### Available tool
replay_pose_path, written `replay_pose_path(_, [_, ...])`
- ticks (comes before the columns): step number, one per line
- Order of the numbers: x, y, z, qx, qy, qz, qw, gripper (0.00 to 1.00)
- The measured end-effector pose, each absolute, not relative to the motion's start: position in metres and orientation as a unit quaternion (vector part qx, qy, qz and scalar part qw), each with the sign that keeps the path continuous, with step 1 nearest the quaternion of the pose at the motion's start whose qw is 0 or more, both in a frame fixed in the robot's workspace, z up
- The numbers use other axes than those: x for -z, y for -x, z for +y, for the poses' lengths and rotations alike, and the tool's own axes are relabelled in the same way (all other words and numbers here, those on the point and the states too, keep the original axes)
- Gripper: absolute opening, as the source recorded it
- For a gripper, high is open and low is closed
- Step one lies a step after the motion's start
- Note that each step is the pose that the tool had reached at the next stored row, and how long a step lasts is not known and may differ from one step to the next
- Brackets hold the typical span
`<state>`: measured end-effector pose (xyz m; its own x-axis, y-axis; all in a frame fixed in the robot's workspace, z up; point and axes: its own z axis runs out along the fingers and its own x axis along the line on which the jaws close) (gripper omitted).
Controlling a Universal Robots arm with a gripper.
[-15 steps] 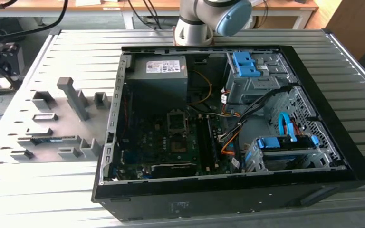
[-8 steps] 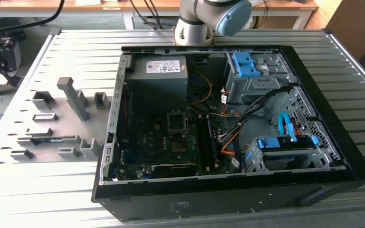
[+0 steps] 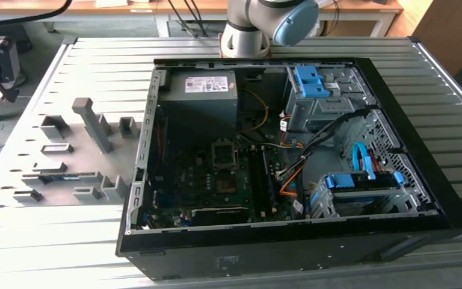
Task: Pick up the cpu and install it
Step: 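Pick up the cpu and move it towards the insertion slot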
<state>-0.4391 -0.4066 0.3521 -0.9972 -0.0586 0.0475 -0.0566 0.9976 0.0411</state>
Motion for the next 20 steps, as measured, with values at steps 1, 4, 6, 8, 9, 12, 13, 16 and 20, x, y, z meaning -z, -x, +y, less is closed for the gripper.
replay_pose_path(1, [-0.355, 0.439, -0.407, 0.020, -0.029, -0.999, 0.024, 0.47])
replay_pose_path(4, [-0.362, 0.439, -0.407, 0.020, -0.029, -0.999, 0.024, 0.47])
replay_pose_path(6, [-0.367, 0.439, -0.407, 0.020, -0.029, -0.999, 0.024, 0.47])
replay_pose_path(8, [-0.373, 0.439, -0.407, 0.020, -0.029, -0.999, 0.024, 0.47])
replay_pose_path(9, [-0.375, 0.439, -0.407, 0.020, -0.029, -0.999, 0.024, 0.47])
replay_pose_path(12, [-0.381, 0.439, -0.407, 0.020, -0.029, -0.999, 0.024, 0.47])
replay_pose_path(13, [-0.384, 0.439, -0.407, 0.020, -0.029, -0.999, 0.024, 0.47])
replay_pose_path(16, [-0.392, 0.439, -0.407, 0.020, -0.029, -0.999, 0.024, 0.47])
replay_pose_path(20, [-0.403, 0.439, -0.407, 0.020, -0.029, -0.999, 0.024, 0.47])
